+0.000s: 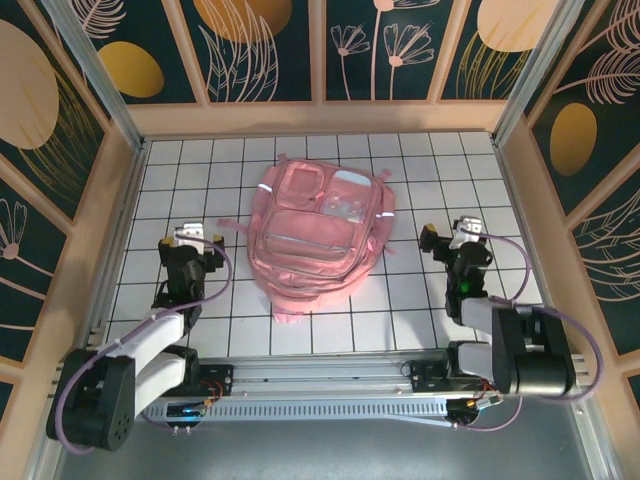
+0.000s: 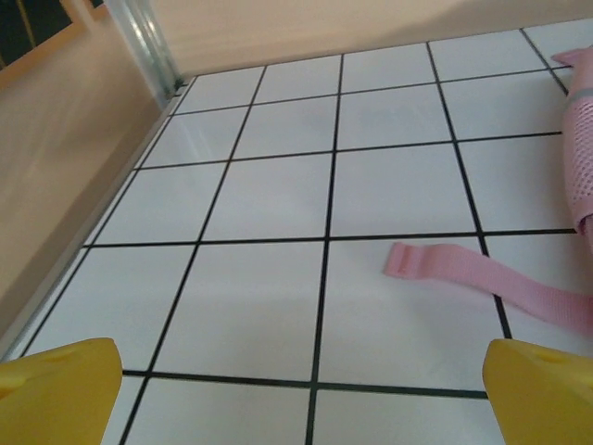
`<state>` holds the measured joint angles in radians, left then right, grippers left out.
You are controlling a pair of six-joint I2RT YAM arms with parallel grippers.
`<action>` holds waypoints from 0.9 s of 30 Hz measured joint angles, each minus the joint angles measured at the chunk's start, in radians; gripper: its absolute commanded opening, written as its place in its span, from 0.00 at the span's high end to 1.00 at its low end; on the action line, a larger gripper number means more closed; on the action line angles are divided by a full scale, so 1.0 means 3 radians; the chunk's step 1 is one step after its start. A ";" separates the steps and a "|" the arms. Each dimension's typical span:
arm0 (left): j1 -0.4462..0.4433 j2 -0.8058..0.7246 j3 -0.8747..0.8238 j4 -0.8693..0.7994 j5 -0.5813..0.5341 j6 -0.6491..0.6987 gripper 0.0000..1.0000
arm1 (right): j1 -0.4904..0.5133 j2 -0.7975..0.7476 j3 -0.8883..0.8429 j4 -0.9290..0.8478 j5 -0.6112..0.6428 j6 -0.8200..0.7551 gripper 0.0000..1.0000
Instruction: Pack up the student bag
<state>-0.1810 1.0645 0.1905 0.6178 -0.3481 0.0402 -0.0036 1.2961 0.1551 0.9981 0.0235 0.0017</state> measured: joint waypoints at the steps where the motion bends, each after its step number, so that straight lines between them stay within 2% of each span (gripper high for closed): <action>1: 0.0000 0.0088 -0.0037 0.0196 0.0039 0.0001 0.01 | -0.0014 0.0165 0.0003 0.0181 -0.0045 0.0000 0.01; 4: 0.0015 0.0341 -0.0174 0.0791 0.0128 -0.0027 0.01 | -0.0093 0.0642 0.0010 0.0673 -0.0140 0.0041 0.01; 7: 0.0037 0.0561 -0.0212 0.1167 0.0203 -0.0038 0.01 | -0.0145 0.0889 0.0010 0.0875 -0.0178 0.0048 0.01; 10: 0.0058 0.0815 -0.0137 0.1431 0.0294 -0.0013 0.01 | -0.0135 0.0907 0.0010 0.1066 -0.0249 0.0036 0.01; 15: 0.0202 0.1225 0.0226 0.1520 0.0561 0.0024 0.01 | -0.0135 0.0907 0.0011 0.1212 -0.0284 0.0034 0.01; 17: 0.0342 0.1228 0.0210 0.1651 0.0674 -0.0018 0.01 | -0.0135 0.0907 0.0023 0.1203 -0.0271 0.0039 0.01; 19: 0.0451 0.1373 0.0099 0.2040 0.0732 -0.0078 0.01 | -0.0136 0.0907 0.0075 0.1157 -0.0239 0.0050 0.01; 27: 0.0600 0.1554 0.0069 0.2098 0.1066 -0.0179 0.01 | -0.0103 0.0907 0.0156 0.1095 -0.0156 0.0048 0.01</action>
<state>-0.0010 1.5307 0.2111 1.2472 -0.0284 -0.0135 -0.0345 1.5681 0.2020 1.3266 -0.0235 0.0162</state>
